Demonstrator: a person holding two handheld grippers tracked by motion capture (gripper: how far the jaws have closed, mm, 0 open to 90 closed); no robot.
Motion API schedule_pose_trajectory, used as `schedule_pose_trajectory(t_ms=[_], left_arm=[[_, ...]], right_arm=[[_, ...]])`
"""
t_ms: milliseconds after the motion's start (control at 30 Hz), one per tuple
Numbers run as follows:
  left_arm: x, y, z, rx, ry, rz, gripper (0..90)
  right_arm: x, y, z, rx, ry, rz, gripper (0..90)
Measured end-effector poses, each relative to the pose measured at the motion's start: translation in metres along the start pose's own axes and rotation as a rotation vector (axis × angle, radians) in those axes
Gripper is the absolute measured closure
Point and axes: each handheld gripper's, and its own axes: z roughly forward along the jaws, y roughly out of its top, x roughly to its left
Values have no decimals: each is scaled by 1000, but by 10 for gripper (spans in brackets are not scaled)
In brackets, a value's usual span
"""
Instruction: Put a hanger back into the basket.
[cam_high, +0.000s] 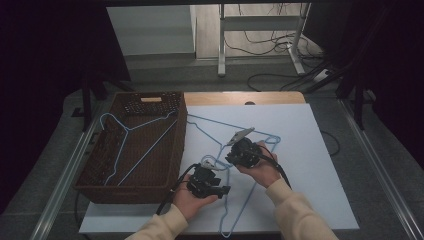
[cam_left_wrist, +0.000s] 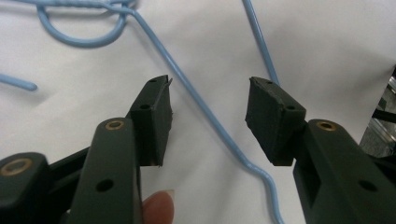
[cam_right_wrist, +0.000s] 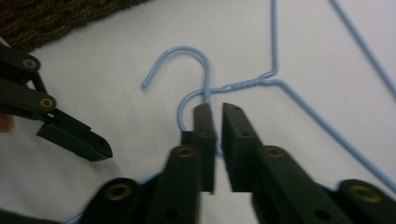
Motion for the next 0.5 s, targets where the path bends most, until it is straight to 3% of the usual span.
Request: schedule_pose_trajectory(t_ms=[133, 200, 367, 500], left_arm=[[0, -3, 2, 7, -3, -5, 469], [0, -4, 2, 7, -1, -4, 460], [0, -3, 0, -6, -12, -12, 455], [0, -3, 0, -7, -15, -13, 450]], right_arm=[[-3, 0, 14, 44, 16, 9, 742], [-6, 0, 29, 82, 17, 1, 737], [-10, 3, 52, 111, 30, 1, 723], [-9, 4, 61, 131, 42, -9, 715]])
